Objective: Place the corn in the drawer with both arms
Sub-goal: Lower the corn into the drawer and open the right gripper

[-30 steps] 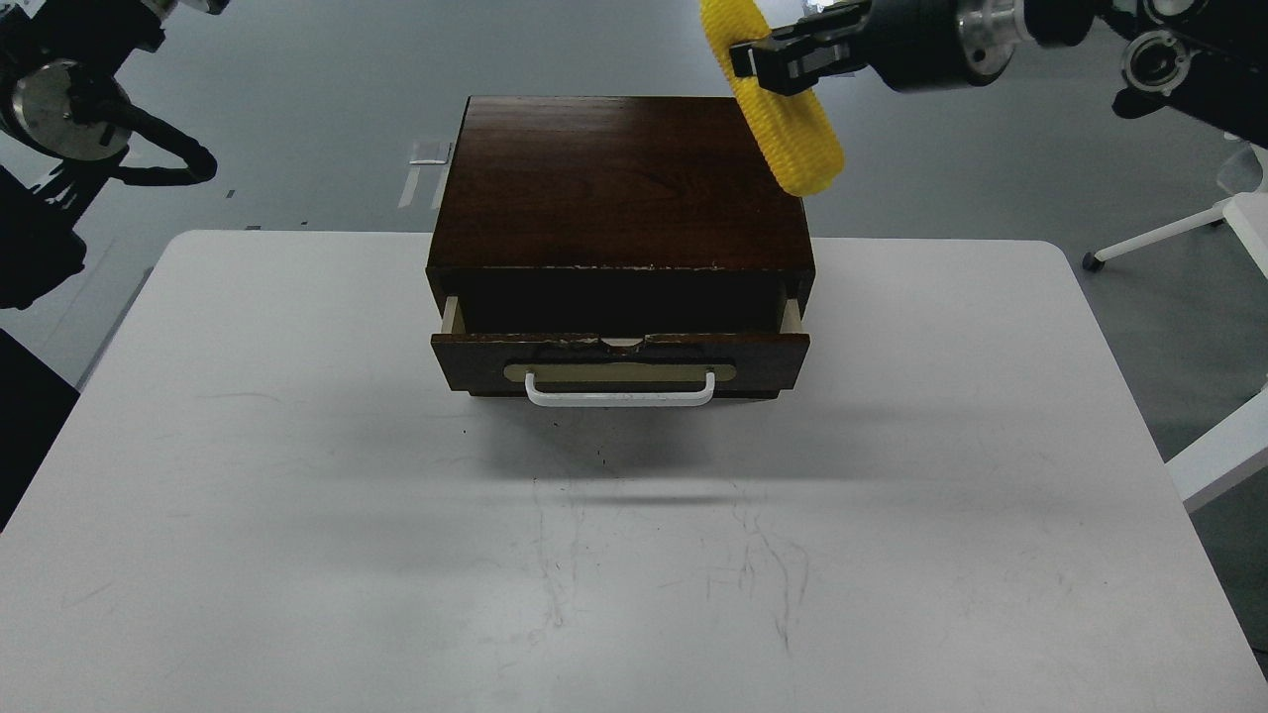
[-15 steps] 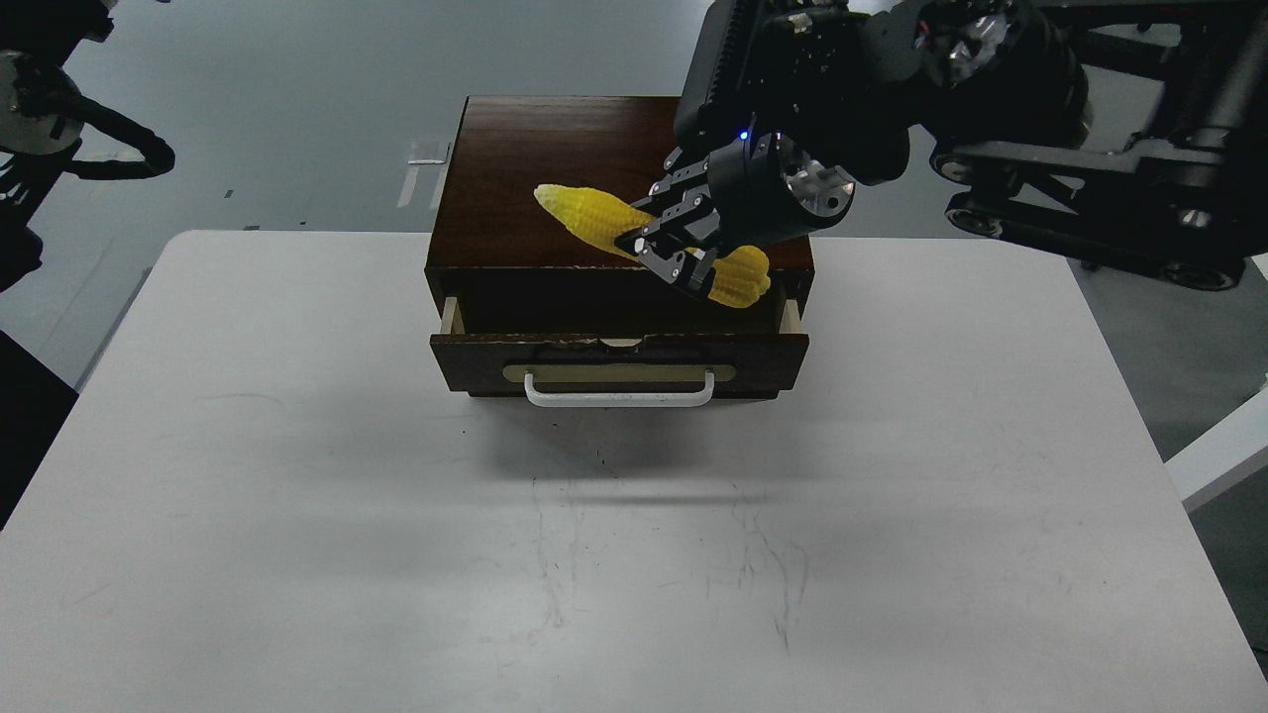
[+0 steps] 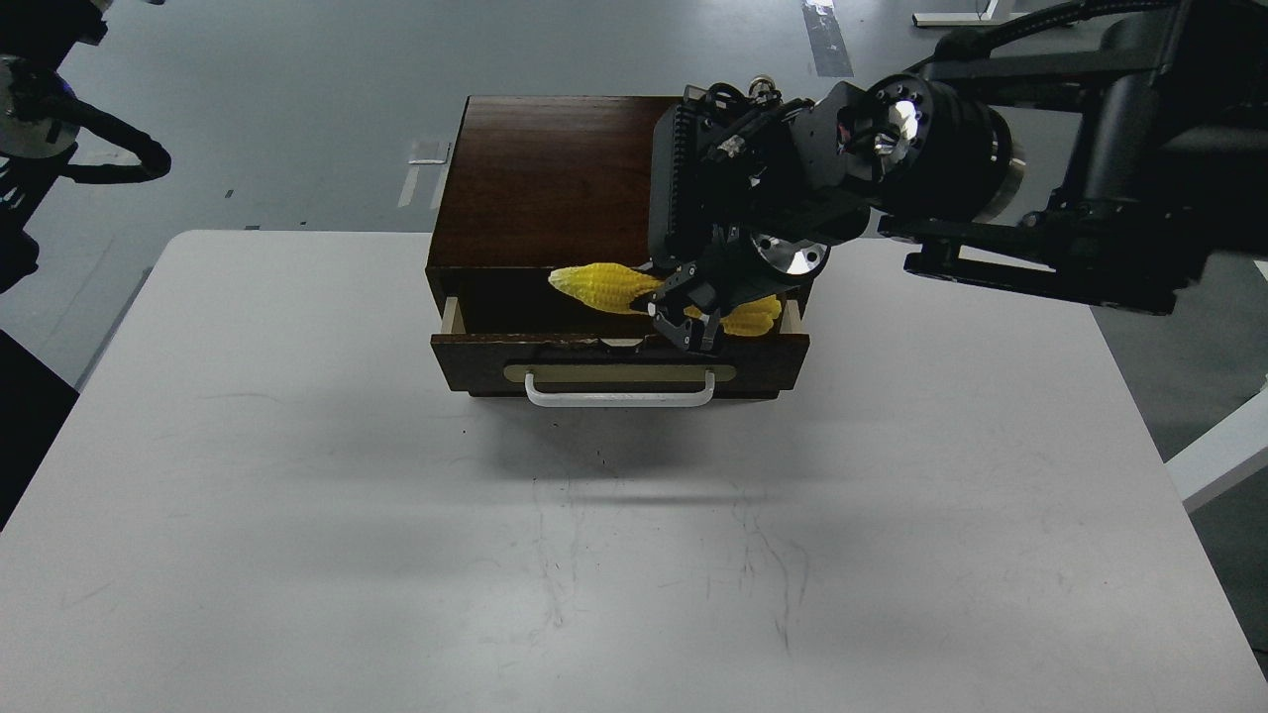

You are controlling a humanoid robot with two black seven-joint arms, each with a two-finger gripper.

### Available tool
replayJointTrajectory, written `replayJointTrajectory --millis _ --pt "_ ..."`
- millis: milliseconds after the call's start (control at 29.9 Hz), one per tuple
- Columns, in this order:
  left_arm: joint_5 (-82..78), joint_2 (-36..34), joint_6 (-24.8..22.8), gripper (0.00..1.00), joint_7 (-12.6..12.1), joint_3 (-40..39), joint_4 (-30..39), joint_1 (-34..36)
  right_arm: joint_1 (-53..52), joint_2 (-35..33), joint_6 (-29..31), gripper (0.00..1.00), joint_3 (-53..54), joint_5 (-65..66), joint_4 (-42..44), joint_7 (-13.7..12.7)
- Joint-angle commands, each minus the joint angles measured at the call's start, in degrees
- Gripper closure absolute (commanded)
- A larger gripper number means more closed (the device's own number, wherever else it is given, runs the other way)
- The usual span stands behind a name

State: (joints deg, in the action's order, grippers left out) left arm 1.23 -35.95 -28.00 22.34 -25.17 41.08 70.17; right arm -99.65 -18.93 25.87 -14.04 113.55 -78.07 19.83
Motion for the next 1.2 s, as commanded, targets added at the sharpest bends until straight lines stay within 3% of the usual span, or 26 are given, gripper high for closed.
replayJointTrajectory --millis 0,234,501,902,969,1036,1136,1170 --pt "0.1 -0.2 0.0 0.02 0.2 -0.1 0.0 -0.1 0.2 0.6 0.0 0.81 -0.7 0.2 1.6 -0.1" --pt "0.1 -0.2 0.0 0.02 0.9 -0.1 0.0 -0.5 0.5 1.8 -0.1 0.69 -0.8 0.2 3.1 0.0" --pt "0.1 -0.2 0.0 0.02 0.9 -0.1 0.0 -0.5 0.9 1.8 -0.2 0.45 -0.7 0.2 3.1 0.0" --pt "0.1 -0.1 0.0 0.02 0.9 0.0 -0.1 -0.5 0.3 2.6 -0.3 0.36 -0.6 0.1 3.3 0.0" --pt "0.2 -0.2 0.0 0.02 0.9 0.0 -0.6 -0.5 -0.1 2.8 -0.6 0.25 0.7 -1.1 3.6 -0.1" --pt "0.2 -0.2 0.0 0.02 0.9 0.0 -0.9 -0.5 0.0 2.6 -0.8 0.2 2.7 -2.2 4.4 -0.1" --pt "0.3 -1.3 0.0 0.02 1.0 0.0 -1.1 -0.6 1.3 2.1 -0.7 0.01 10.2 -9.4 8.6 -0.7" --pt "0.3 -1.9 0.0 0.02 1.0 0.0 -1.1 -0.8 1.7 1.9 -0.7 0.0 12.3 -13.9 10.7 -0.8"
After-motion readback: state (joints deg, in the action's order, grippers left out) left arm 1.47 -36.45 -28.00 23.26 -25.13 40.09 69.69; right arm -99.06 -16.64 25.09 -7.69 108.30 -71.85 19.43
